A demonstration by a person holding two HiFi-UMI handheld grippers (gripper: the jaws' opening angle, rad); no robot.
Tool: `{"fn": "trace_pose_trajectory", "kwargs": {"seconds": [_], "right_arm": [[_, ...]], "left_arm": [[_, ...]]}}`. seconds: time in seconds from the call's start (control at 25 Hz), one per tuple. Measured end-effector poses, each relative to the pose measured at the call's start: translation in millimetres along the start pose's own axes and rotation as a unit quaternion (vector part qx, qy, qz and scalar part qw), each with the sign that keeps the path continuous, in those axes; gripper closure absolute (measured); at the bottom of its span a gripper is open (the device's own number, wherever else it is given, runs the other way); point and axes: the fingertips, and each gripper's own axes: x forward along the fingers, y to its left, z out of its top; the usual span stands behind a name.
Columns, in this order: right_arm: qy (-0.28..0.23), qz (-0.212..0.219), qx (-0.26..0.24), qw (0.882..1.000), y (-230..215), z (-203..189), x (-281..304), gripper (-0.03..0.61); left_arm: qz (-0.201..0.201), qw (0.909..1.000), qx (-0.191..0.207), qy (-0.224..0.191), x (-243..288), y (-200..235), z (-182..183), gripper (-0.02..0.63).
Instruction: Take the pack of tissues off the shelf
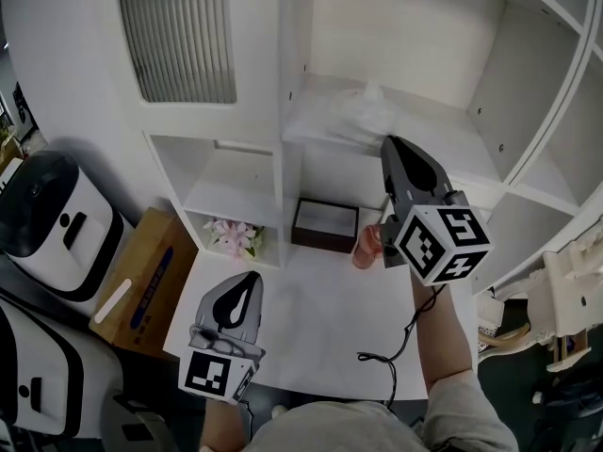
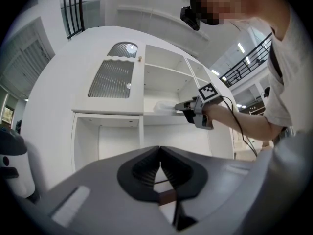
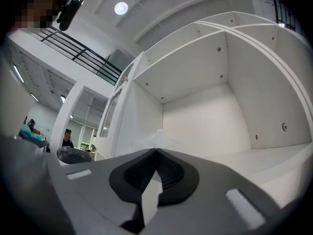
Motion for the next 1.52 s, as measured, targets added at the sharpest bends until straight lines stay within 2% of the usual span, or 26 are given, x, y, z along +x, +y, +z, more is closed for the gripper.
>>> {"fn": "trace_pose_trajectory", "kwargs": {"seconds": [0.36, 0.76, 1.52], "right_arm": [[-0.035, 0.009, -0.015, 0.999, 17.5, 16.7, -32.1, 0.58], [-0.05, 0.003, -0.002, 0.999, 25.4, 17.0, -85.6, 0.58], [-0.017, -0.021, 0.019, 0.999, 46.5, -39.5, -171.4, 0.58]], "left_arm": [[-0.018, 0.9998, -0.001, -0.003, -1.4, -7.5, 2.6, 0.612], [-0.061, 0.9981, -0.008, -0.012, 0.9, -27.7, 2.9, 0.612], [-0.133, 0.9907, -0.026, -0.007, -9.5, -75.8, -14.2, 0.612]]}}
